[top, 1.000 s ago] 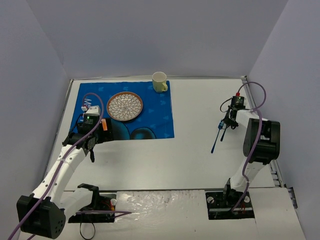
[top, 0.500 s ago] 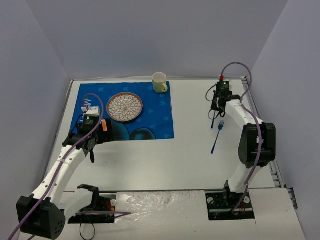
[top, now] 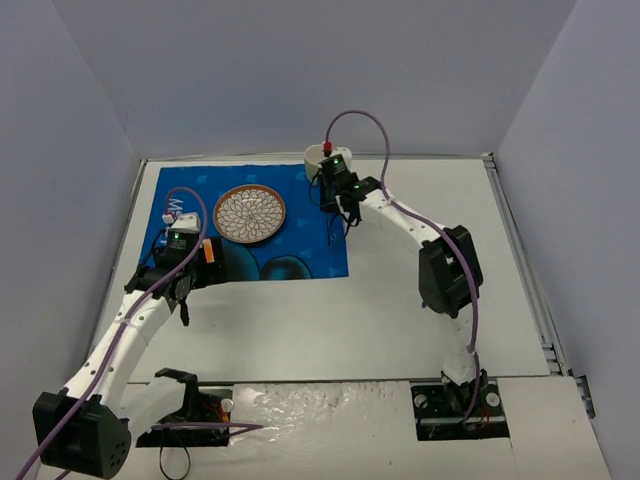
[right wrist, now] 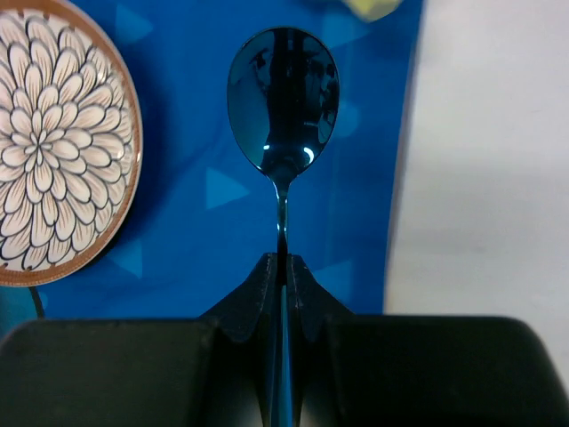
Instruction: Set the dinner table for one person
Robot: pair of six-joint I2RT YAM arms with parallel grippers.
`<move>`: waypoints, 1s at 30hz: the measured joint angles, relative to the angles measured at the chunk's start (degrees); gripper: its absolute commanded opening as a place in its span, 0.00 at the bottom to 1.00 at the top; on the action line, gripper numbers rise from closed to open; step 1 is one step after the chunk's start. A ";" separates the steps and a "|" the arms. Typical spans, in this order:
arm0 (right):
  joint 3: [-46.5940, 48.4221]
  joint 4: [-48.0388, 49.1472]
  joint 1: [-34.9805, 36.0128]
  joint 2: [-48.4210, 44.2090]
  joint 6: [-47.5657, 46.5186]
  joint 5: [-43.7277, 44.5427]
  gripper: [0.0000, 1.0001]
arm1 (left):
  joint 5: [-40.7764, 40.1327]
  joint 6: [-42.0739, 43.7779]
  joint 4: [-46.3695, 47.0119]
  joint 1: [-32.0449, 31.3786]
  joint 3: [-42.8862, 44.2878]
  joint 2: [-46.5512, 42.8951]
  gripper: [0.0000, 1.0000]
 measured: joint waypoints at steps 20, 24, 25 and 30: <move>10.99 -2.75 2.68 15.91 6.81 -0.02 0.00 | -0.42 -0.15 -0.08 0.00 0.00 0.00 0.97; 11.02 -2.76 2.91 17.11 7.03 0.01 0.00 | -0.42 -0.15 -0.08 0.00 0.00 0.00 0.97; 11.08 -2.70 2.95 17.24 7.04 0.02 0.00 | -0.42 -0.15 -0.08 0.00 0.00 0.00 0.97; 11.14 -2.68 2.98 17.34 7.46 0.02 0.07 | -0.41 -0.15 -0.08 0.00 0.00 0.02 0.97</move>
